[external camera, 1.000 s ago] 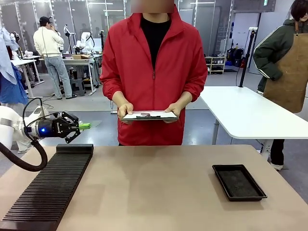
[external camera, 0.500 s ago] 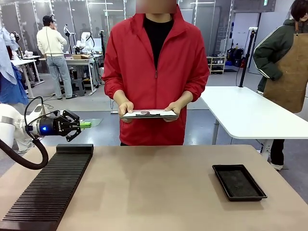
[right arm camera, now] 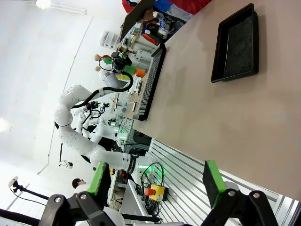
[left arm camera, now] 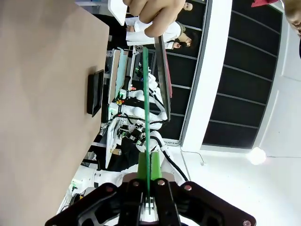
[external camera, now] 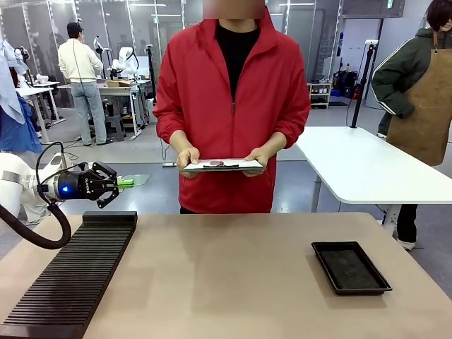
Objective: Inspect the PCB.
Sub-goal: Release the Blank PCB you were holding.
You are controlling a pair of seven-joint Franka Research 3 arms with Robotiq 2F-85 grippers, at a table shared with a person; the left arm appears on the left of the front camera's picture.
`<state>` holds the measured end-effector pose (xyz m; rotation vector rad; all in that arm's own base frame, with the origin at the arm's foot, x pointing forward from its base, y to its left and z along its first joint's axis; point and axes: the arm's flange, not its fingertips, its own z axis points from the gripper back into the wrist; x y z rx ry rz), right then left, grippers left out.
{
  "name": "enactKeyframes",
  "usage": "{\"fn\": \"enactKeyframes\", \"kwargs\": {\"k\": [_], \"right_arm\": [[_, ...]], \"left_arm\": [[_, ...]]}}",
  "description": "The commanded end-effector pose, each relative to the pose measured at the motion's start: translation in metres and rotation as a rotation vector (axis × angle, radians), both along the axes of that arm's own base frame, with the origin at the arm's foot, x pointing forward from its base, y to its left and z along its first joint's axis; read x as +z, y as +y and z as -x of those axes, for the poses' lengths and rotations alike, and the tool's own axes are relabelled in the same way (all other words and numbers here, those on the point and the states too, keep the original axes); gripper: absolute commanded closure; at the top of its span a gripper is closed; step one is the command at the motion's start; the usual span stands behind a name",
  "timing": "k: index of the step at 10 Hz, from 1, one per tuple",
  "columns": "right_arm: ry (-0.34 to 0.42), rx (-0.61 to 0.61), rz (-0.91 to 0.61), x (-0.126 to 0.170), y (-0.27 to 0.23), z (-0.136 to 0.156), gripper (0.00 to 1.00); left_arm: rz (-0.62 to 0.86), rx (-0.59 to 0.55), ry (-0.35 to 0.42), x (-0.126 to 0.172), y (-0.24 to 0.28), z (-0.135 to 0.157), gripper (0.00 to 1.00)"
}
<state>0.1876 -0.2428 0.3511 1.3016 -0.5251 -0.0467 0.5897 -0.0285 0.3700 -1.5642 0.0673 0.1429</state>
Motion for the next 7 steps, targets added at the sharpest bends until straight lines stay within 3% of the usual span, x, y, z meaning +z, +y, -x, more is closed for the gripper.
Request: {"fn": "enactKeyframes", "kwargs": {"k": [1,7], "right_arm": [[-0.014,-0.001,-0.005,0.0017,-0.0003,0.0006,0.00],[-0.014,-0.001,-0.005,0.0017,-0.0003,0.0006,0.00]], "left_arm": [[0.002,-0.008,0.010,0.0013,-0.0007,0.0003,0.97],[0.002,-0.008,0.010,0.0013,-0.0007,0.0003,0.97]]}}
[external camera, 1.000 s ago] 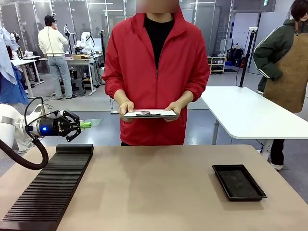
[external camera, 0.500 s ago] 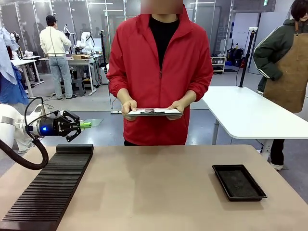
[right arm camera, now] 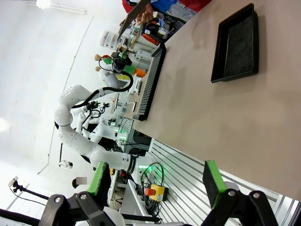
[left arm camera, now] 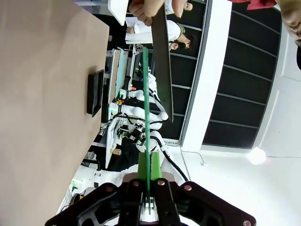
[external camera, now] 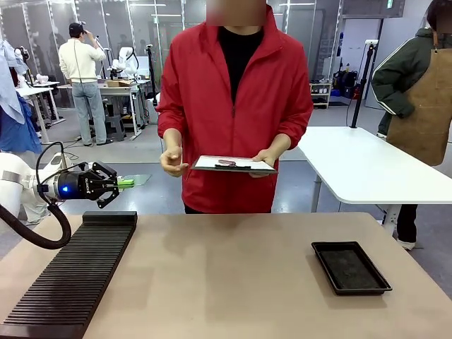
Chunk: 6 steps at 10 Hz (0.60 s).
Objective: Inspect the PCB.
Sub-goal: Release the Blank PCB you were holding.
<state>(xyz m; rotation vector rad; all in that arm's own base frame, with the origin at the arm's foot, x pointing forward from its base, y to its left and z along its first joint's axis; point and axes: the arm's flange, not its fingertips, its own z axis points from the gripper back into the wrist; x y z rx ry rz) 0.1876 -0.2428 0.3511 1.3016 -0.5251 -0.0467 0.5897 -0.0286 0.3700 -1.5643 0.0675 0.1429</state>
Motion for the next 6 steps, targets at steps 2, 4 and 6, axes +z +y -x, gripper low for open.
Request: {"fn": "enactKeyframes", "kwargs": {"k": [2,4,6], "right_arm": [[-0.014,-0.001,-0.005,0.0017,-0.0003,0.0006,0.00],[-0.014,-0.001,-0.005,0.0017,-0.0003,0.0006,0.00],[-0.014,-0.001,-0.005,0.0017,-0.0003,0.0006,0.00]], "left_arm": [[0.002,-0.008,0.010,0.0013,-0.0007,0.0003,0.97],[0.002,-0.008,0.010,0.0013,-0.0007,0.0003,0.97],[0.002,-0.008,0.010,0.0013,-0.0007,0.0003,0.97]]}}
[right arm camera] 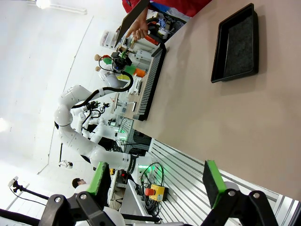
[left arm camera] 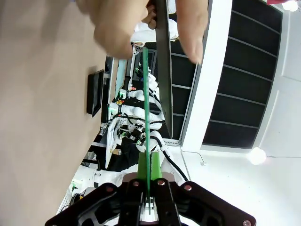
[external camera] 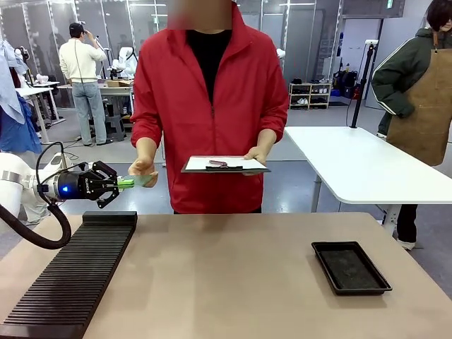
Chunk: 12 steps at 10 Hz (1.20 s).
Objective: Inspect the PCB.
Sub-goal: Release the Blank PCB you were holding.
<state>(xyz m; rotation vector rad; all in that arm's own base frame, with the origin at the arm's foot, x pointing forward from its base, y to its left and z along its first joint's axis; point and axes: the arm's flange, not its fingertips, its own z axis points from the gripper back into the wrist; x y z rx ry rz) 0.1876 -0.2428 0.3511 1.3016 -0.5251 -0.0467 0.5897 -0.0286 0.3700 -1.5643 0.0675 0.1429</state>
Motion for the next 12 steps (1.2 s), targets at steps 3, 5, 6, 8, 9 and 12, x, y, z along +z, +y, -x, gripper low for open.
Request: {"fn": "enactKeyframes", "kwargs": {"k": [3,5,6,8,9,12], "right_arm": [[-0.014,-0.001,-0.005,0.0017,-0.0003,0.0006,0.00],[-0.014,-0.001,-0.005,0.0017,-0.0003,0.0006,0.00],[-0.014,-0.001,-0.005,0.0017,-0.0003,0.0006,0.00],[-0.014,-0.001,-0.005,0.0017,-0.0003,0.0006,0.00],[-0.014,-0.001,-0.005,0.0017,-0.0003,0.0006,0.00],[-0.014,-0.001,-0.005,0.0017,-0.0003,0.0006,0.00]], "left_arm": [[0.002,-0.008,0.010,0.0013,-0.0006,0.0003,0.97],[0.002,-0.008,0.010,0.0013,-0.0006,0.0003,0.97],[0.002,-0.008,0.010,0.0013,-0.0006,0.0003,0.97],[0.002,-0.008,0.010,0.0013,-0.0006,0.0003,0.97],[0.002,-0.008,0.010,0.0013,-0.0006,0.0003,0.97],[0.002,-0.008,0.010,0.0013,-0.0006,0.0003,0.97]]}}
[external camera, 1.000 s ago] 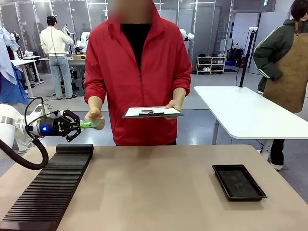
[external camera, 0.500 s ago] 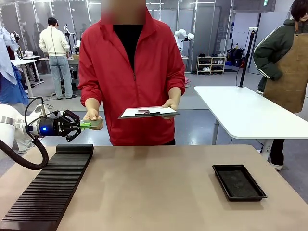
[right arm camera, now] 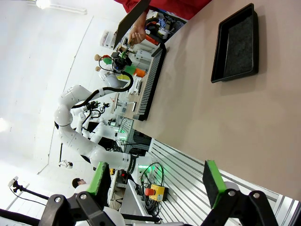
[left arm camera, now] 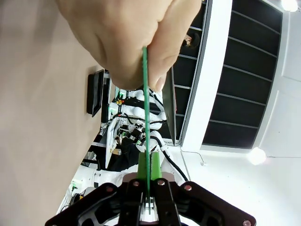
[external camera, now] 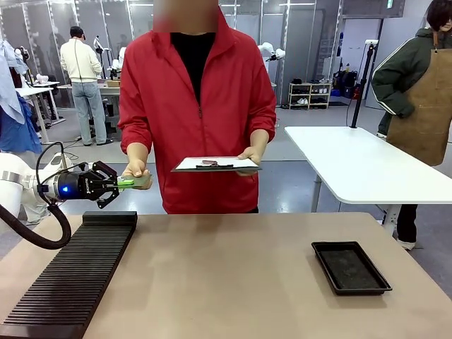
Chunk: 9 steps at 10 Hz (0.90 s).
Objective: Inspect the PCB.
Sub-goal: Release the Blank PCB you were holding.
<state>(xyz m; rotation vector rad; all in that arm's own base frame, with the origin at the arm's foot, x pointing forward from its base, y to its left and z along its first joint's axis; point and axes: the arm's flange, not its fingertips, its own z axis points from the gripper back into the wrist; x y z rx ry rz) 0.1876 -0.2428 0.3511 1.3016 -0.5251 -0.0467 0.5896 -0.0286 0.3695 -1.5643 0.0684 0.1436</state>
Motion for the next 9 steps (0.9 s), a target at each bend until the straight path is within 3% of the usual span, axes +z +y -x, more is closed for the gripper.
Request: {"fn": "enactKeyframes", "kwargs": {"k": [1,3,4,5,6,7,8,9], "right_arm": [[-0.014,-0.001,-0.005,0.0017,-0.0003,0.0006,0.00],[-0.014,-0.001,-0.005,0.0017,-0.0003,0.0006,0.00],[-0.014,-0.001,-0.005,0.0017,-0.0003,0.0006,0.00],[-0.014,-0.001,-0.005,0.0017,-0.0003,0.0006,0.00],[-0.014,-0.001,-0.005,0.0017,-0.0003,0.0006,0.00],[-0.014,-0.001,-0.005,0.0017,-0.0003,0.0006,0.00],[-0.014,-0.001,-0.005,0.0017,-0.0003,0.0006,0.00],[-0.014,-0.001,-0.005,0.0017,-0.0003,0.0006,0.00]], "left_arm": [[0.002,-0.008,0.009,0.0017,-0.0006,0.0001,0.97],[0.000,0.000,0.000,0.0000,0.0000,0.0000,0.97],[0.016,-0.005,-0.003,0.0007,-0.0006,0.0001,0.69],[0.012,-0.014,-0.009,0.0016,-0.0032,0.0008,0.75],[0.004,-0.010,-0.010,0.0022,-0.0043,0.0010,0.47],[0.007,-0.005,-0.013,0.0042,-0.0044,0.0017,0.53],[0.012,-0.001,-0.018,0.0053,-0.0027,0.0030,0.26],[0.020,0.002,-0.018,0.0031,-0.0013,0.0024,0.32]]}}
